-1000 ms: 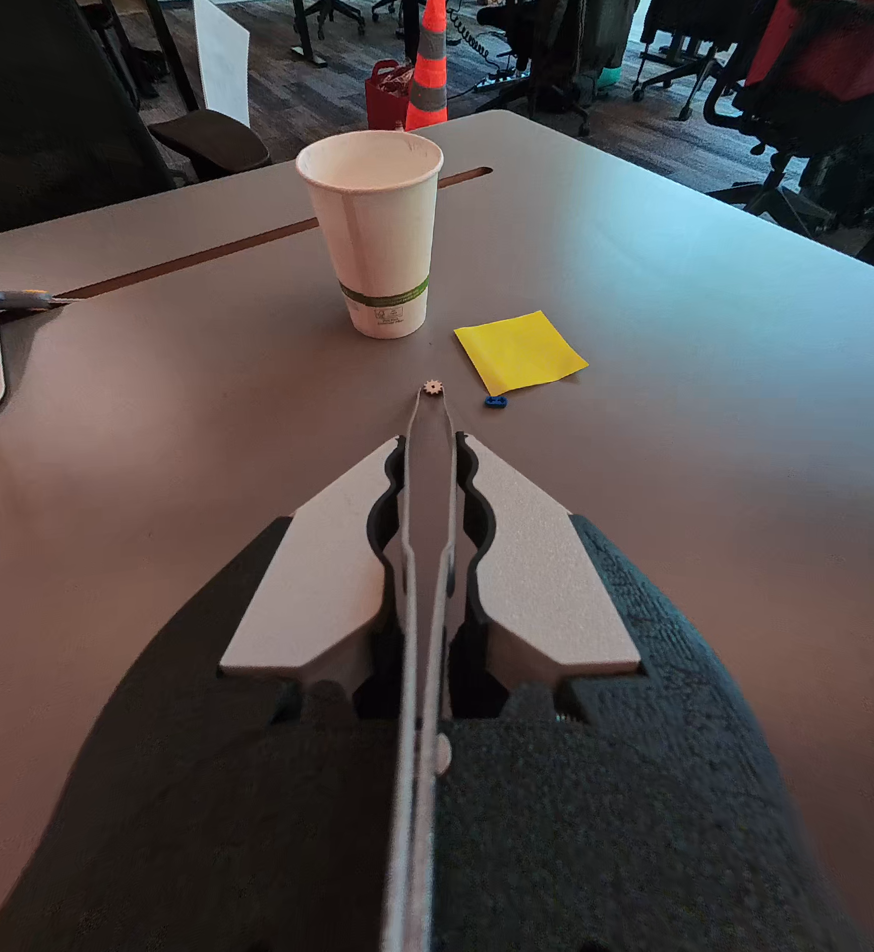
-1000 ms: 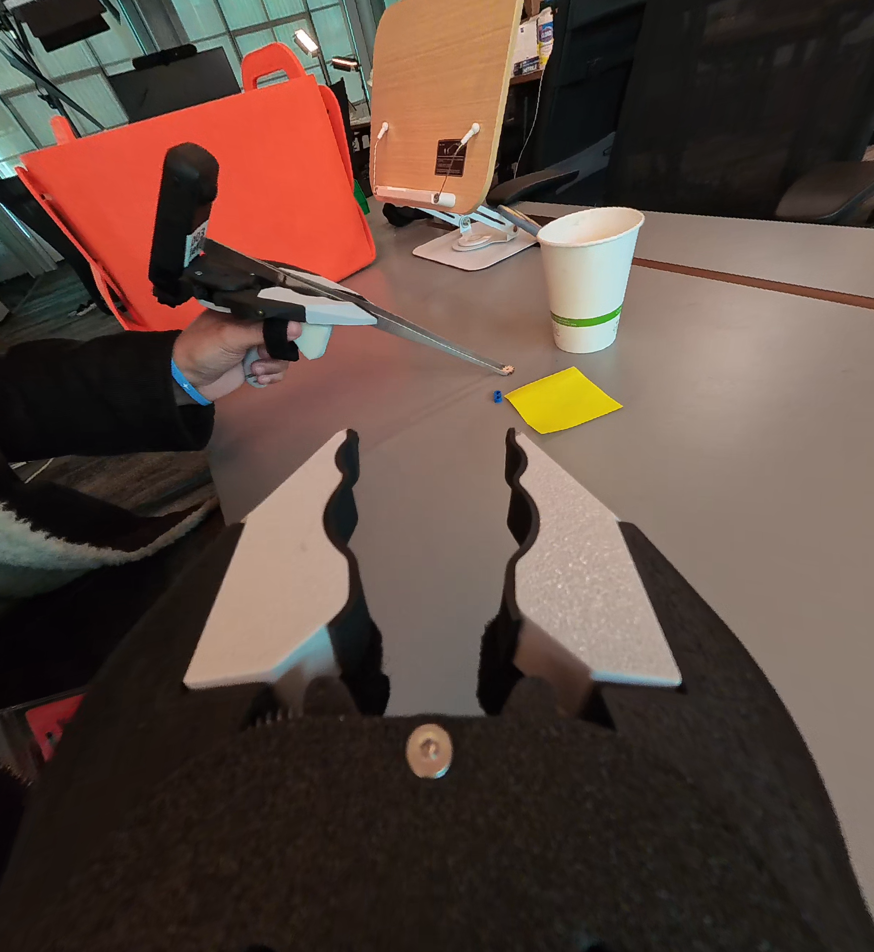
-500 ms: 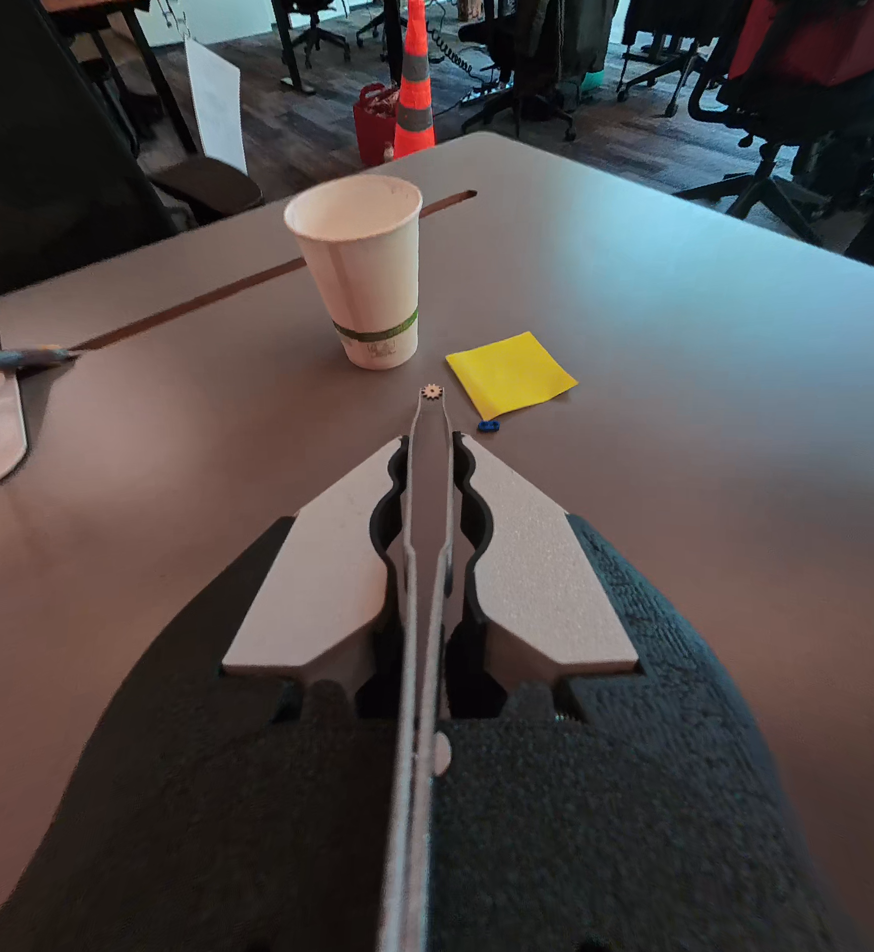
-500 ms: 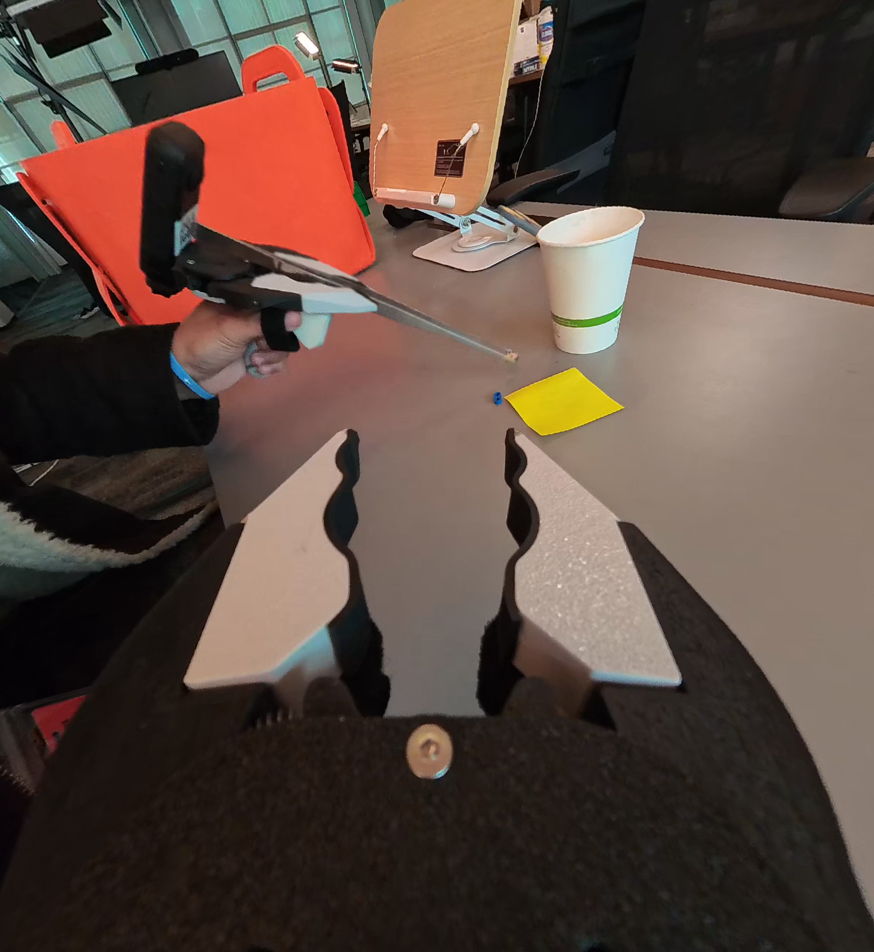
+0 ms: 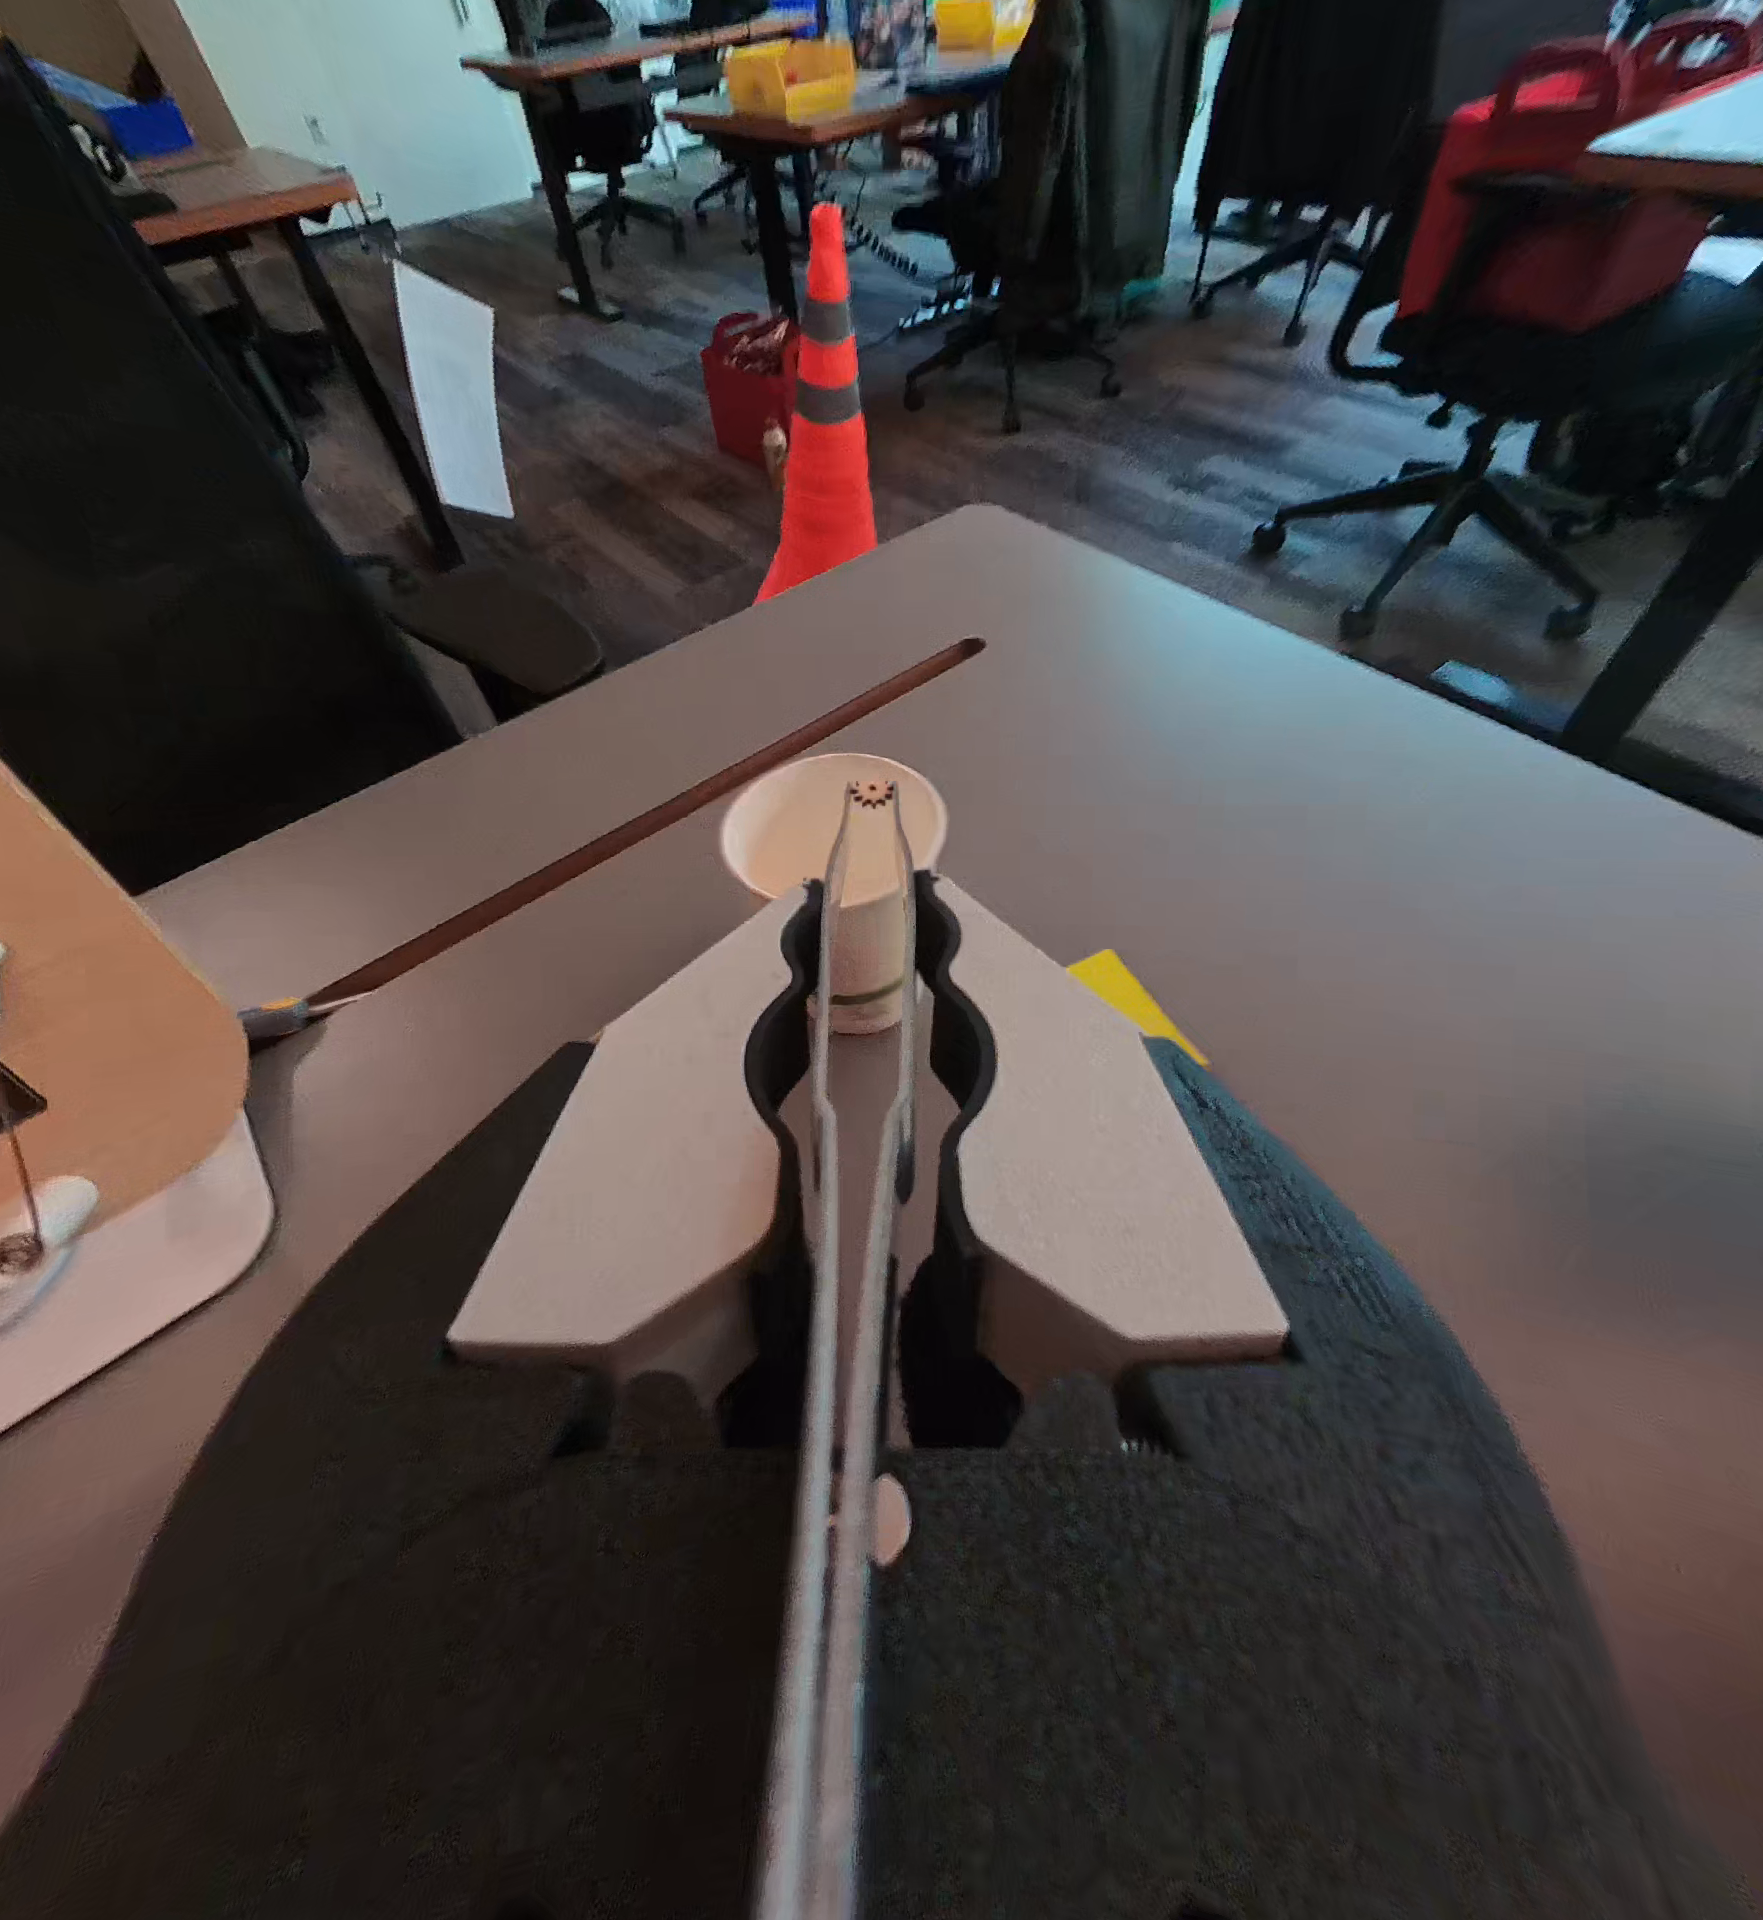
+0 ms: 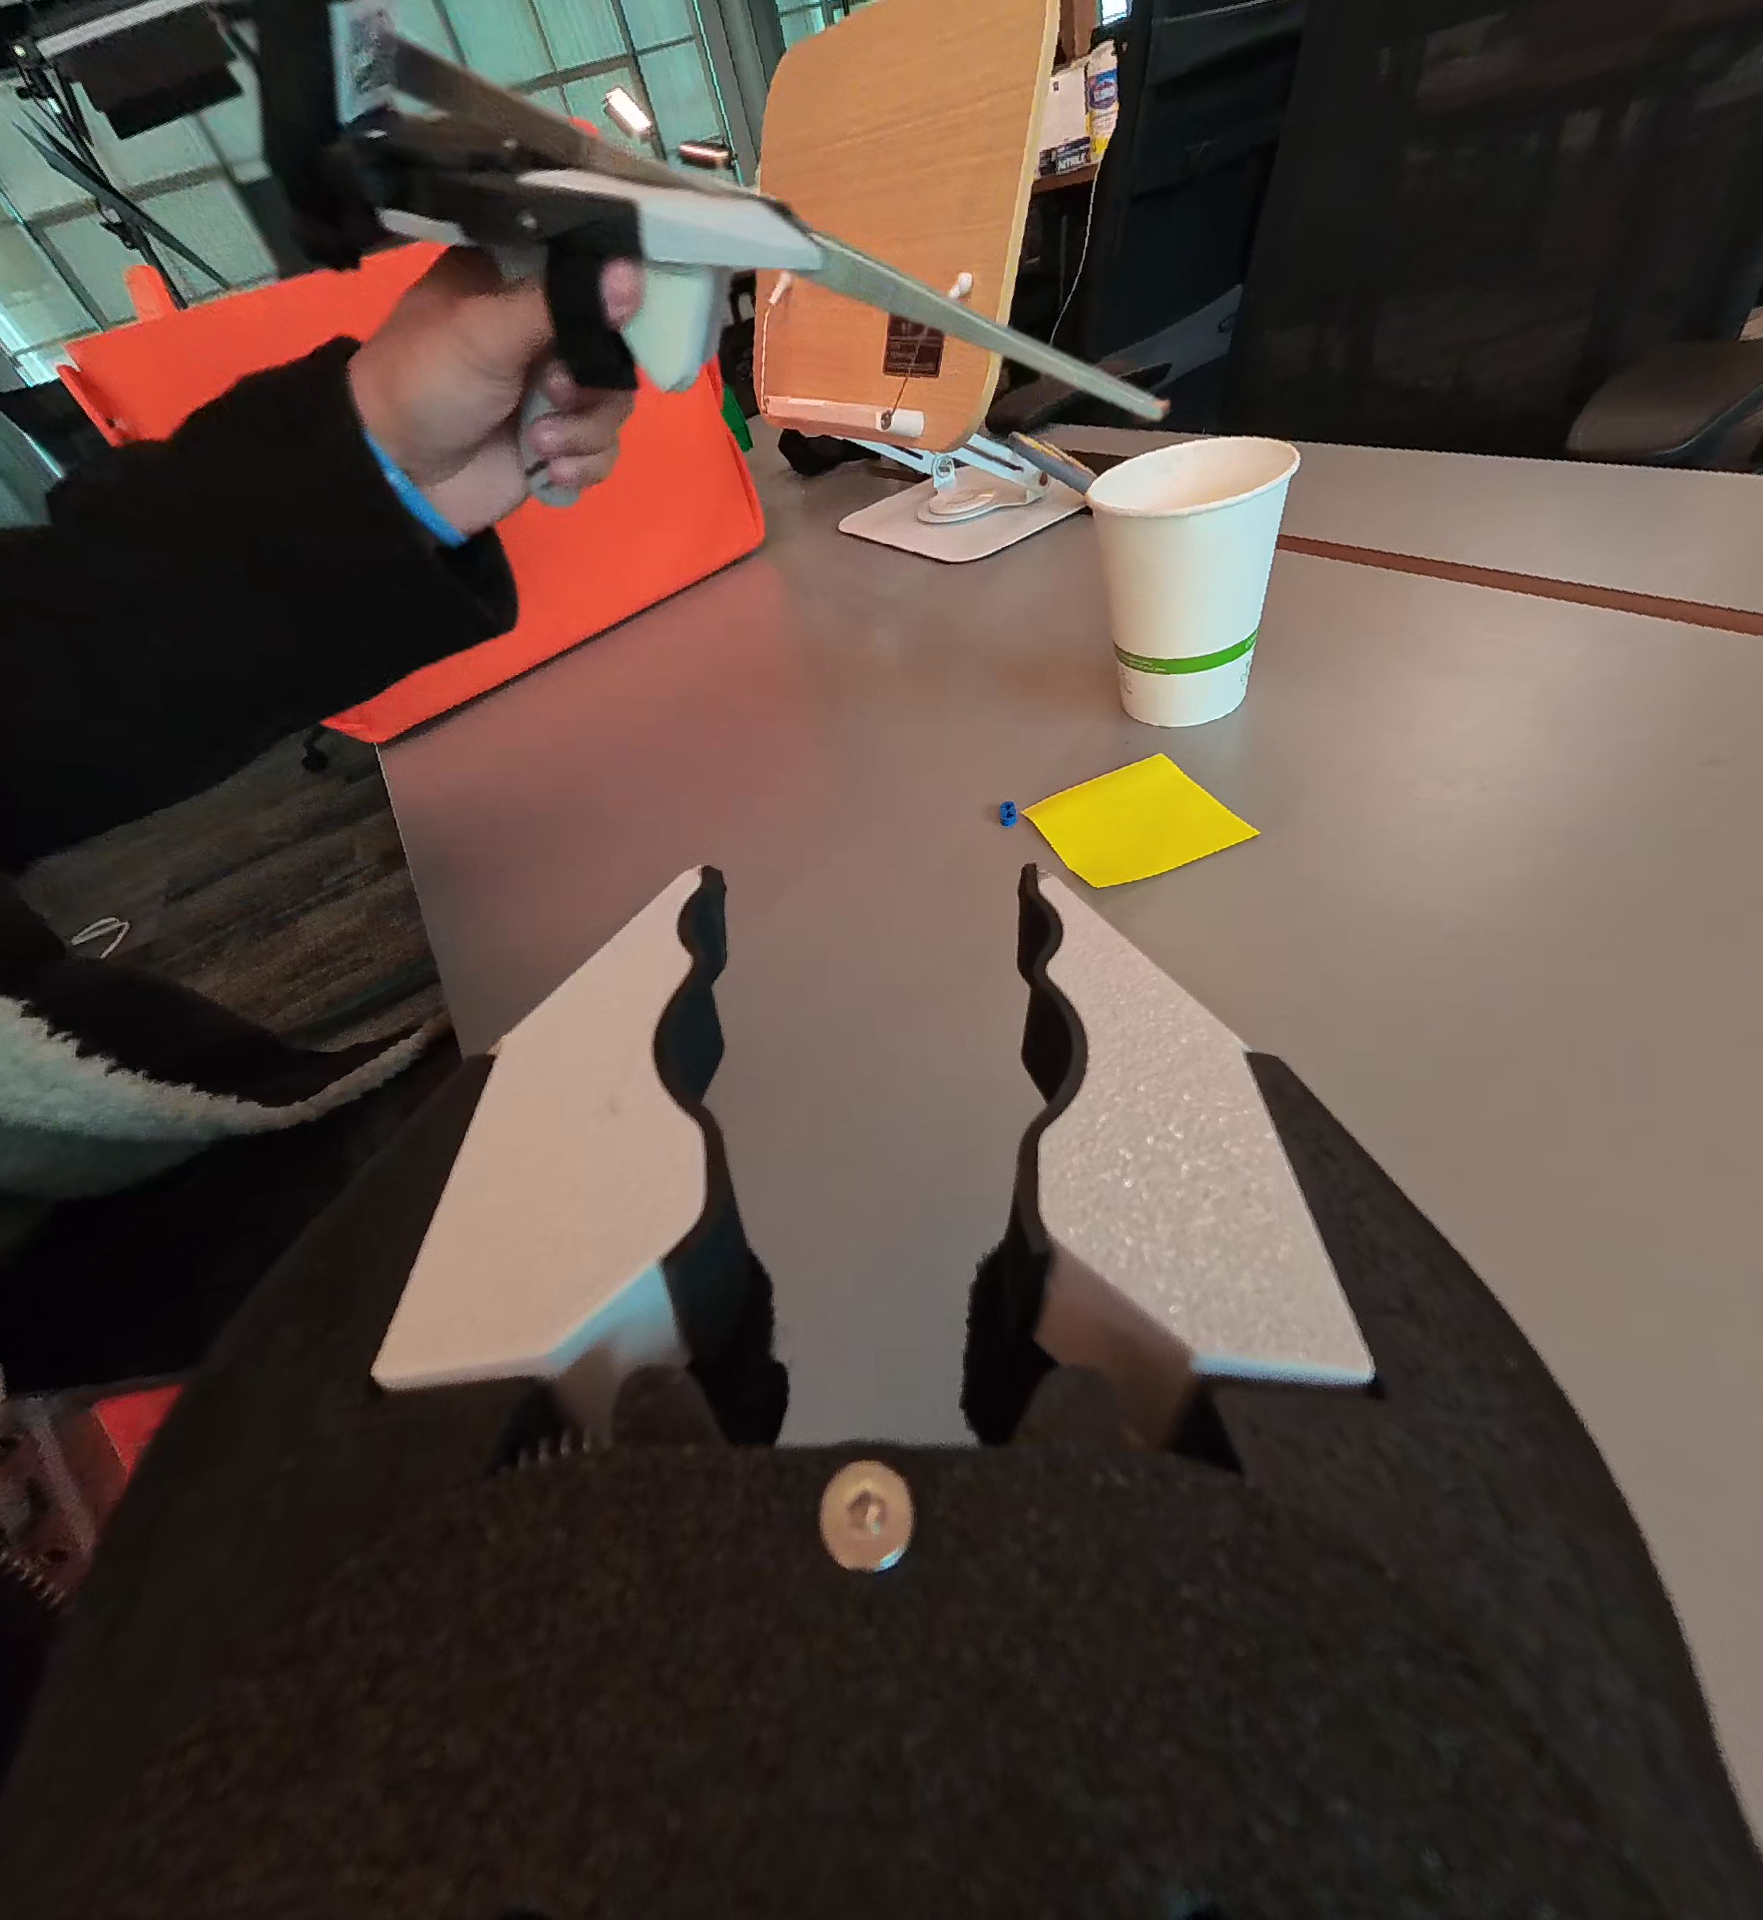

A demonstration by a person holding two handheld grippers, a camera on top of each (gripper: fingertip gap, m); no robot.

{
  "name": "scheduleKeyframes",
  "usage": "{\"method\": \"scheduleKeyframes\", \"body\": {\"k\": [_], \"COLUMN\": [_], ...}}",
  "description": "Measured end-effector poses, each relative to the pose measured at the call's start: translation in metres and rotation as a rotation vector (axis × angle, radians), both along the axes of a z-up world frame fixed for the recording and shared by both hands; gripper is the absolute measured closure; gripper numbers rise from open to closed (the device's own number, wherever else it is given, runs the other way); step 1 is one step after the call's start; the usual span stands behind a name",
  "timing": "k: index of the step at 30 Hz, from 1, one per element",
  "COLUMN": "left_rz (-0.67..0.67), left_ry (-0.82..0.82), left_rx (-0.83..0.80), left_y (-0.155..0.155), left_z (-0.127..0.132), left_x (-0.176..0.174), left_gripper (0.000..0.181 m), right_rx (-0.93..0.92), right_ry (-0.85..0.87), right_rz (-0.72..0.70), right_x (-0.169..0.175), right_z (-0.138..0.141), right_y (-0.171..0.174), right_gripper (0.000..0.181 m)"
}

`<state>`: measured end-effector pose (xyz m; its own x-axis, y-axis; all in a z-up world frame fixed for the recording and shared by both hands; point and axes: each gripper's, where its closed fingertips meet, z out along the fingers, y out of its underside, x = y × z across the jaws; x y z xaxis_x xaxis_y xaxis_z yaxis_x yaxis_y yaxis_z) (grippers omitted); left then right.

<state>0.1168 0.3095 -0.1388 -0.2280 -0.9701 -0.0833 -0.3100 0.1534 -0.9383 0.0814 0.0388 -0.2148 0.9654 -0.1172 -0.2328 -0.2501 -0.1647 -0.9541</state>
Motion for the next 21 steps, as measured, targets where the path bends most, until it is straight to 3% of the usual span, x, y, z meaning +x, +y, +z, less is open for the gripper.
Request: {"method": "scheduleKeyframes", "body": {"k": [7, 21], "left_rz": [-0.049, -0.191], "left_ry": [0.211, 0.625], "left_rx": [0.074, 0.238], "left_y": [0.011, 0.004], "left_z": [-0.023, -0.054], "left_x": [0.056, 0.099], "left_gripper": [0.165, 0.165], "right_rx": [0.010, 0.037], "right_ry": [0.007, 0.037], "right_rz": [-0.007, -0.007], "right_x": [0.002, 0.004], "right_z": [0.002, 0.005], "right_y": [-0.002, -0.005], "right_gripper": [0.126, 0.126]}}
